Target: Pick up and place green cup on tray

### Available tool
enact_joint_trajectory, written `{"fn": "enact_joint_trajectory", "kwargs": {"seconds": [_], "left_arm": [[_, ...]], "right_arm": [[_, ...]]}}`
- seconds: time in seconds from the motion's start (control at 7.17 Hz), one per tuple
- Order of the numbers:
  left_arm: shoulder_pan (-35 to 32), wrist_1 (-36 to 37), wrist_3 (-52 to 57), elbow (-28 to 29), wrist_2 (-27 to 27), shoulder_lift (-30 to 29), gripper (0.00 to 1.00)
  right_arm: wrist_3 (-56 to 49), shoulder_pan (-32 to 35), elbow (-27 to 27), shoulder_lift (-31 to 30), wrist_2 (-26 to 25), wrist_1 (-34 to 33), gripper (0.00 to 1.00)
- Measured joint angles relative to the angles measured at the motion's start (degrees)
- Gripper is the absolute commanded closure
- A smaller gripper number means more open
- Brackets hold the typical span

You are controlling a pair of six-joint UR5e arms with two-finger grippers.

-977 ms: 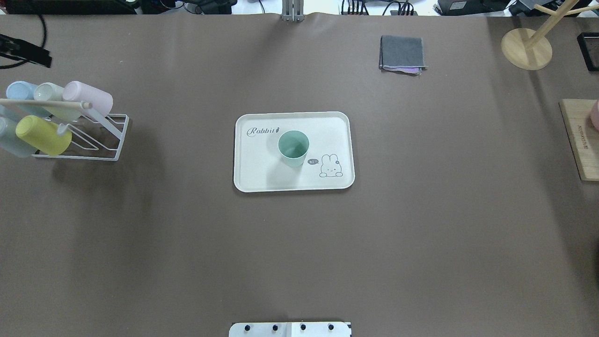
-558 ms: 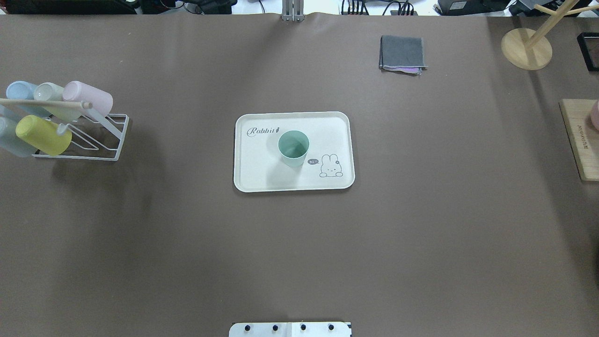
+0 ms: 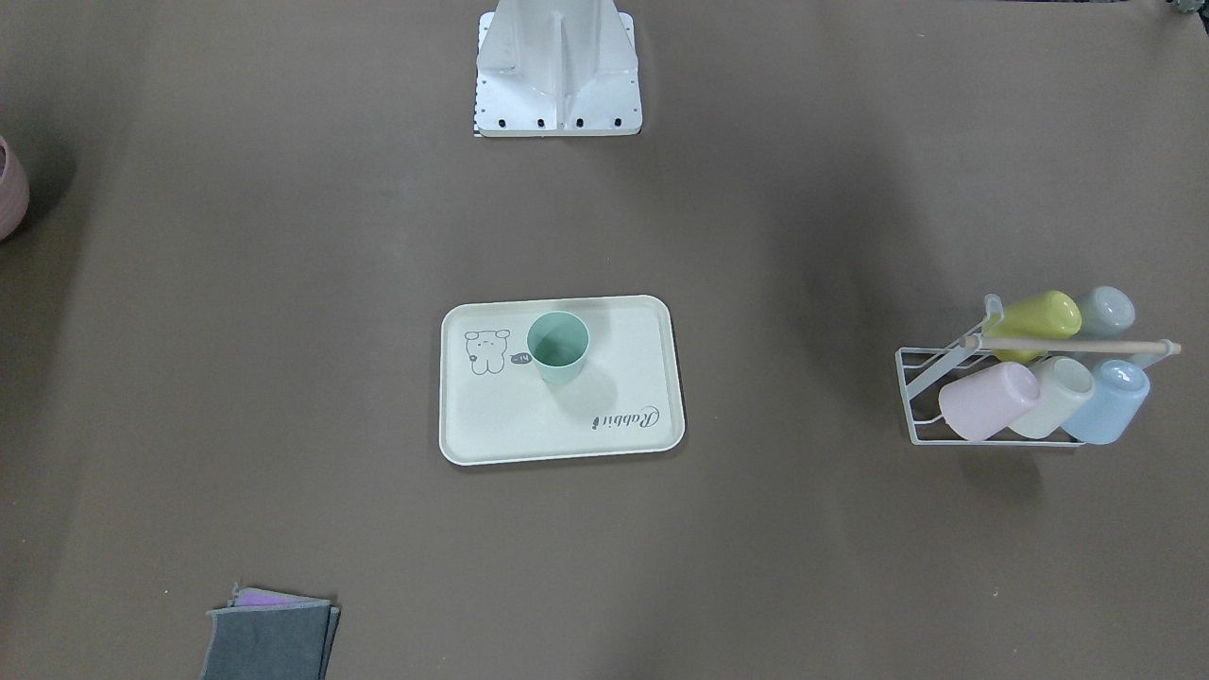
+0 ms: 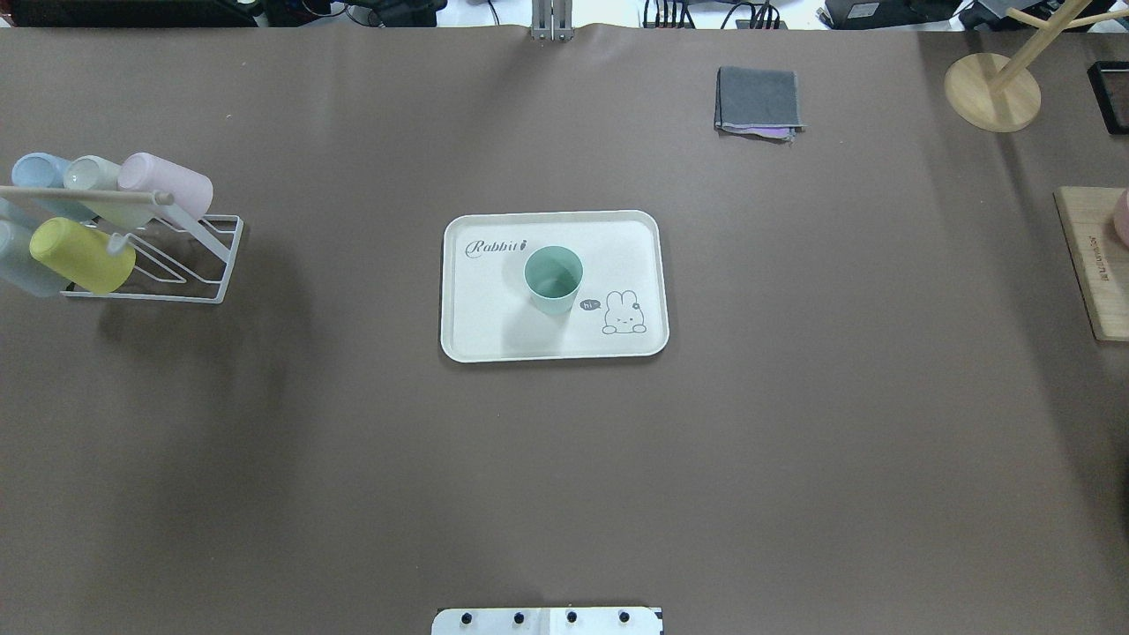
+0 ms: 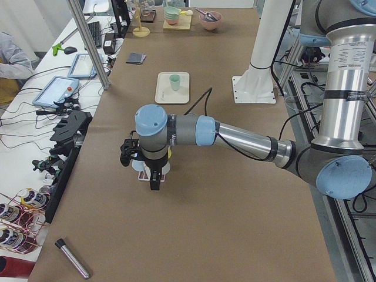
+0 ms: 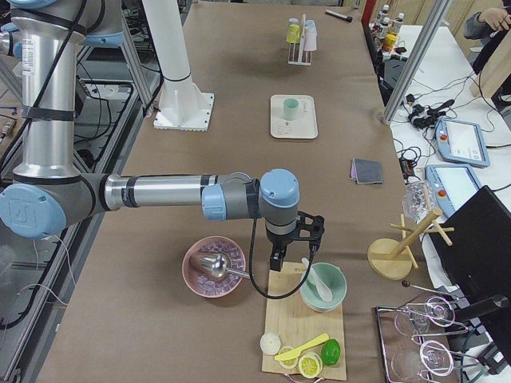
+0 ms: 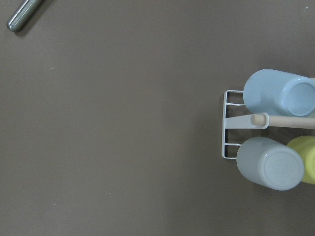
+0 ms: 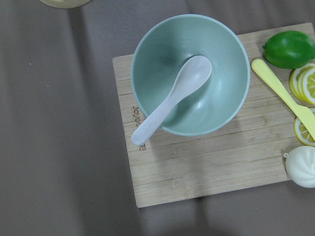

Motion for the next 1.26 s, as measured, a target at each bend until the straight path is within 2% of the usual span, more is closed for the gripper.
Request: {"fn": "enact_joint_trajectory", "kwargs": {"seconds": [0.28,1.26], "left_arm": [[-0.4,-0.7,0.7,1.7,-0.1,1.2,0.01],[-0.6,-0.8,0.4,2.2,0.3,2.6,0.01]], "right_arm": [[0.1,0.0,-0.2,0.0,0.0,0.0,0.0],[0.2,0.0,-0.4,-0.4,0.0,0.0,0.0]]}}
